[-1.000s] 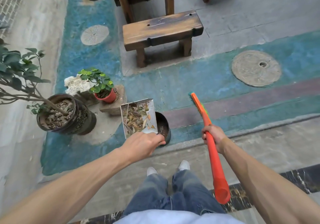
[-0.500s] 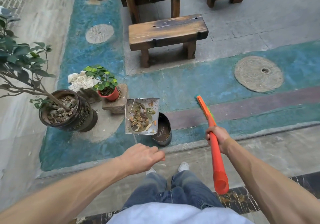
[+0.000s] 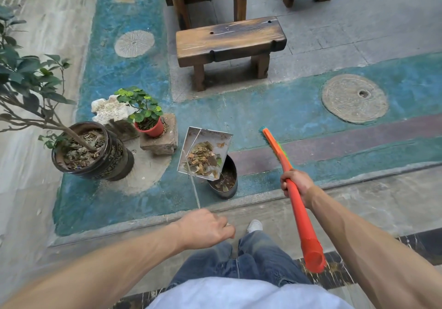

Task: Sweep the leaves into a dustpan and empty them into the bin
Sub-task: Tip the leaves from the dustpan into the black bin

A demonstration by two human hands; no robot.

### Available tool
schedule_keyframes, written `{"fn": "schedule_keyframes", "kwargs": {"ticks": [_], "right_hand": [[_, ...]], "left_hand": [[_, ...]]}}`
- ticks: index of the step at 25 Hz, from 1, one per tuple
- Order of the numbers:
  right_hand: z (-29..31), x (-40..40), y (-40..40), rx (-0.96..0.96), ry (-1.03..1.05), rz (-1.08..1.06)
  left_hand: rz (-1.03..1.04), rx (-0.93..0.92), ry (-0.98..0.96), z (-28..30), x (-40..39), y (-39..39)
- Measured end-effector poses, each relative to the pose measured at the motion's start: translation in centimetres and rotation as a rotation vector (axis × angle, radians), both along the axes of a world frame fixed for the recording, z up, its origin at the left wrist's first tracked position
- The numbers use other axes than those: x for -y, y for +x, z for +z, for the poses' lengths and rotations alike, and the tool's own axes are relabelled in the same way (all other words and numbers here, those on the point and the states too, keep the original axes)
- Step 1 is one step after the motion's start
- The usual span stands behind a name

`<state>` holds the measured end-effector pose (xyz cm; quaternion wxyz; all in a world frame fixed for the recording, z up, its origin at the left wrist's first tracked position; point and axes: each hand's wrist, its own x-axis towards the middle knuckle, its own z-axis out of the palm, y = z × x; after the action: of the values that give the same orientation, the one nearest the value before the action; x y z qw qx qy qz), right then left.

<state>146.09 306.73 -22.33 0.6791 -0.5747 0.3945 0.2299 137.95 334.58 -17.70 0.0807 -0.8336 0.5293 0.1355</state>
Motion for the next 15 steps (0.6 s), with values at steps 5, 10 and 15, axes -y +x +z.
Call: {"fn": "schedule_keyframes", "kwargs": {"ticks": [5,10,15], "right_hand": [[-0.2,-0.1,-0.6,0.002,0.009,0.001],[-0.4,0.0,-1.2,-0.016,0.009,-0.020],[-0.3,0.3,-1.5,-0.017,0.007,-0.028]], "left_hand": [[-0.162,0.008,0.079,-0.5,-0.5,-0.2],[-0.194,0.030,0.175,-0.6,-0.9,-0.3],[-0.198,-0.003,0.175,-1.0,-1.4,-0.6]]}}
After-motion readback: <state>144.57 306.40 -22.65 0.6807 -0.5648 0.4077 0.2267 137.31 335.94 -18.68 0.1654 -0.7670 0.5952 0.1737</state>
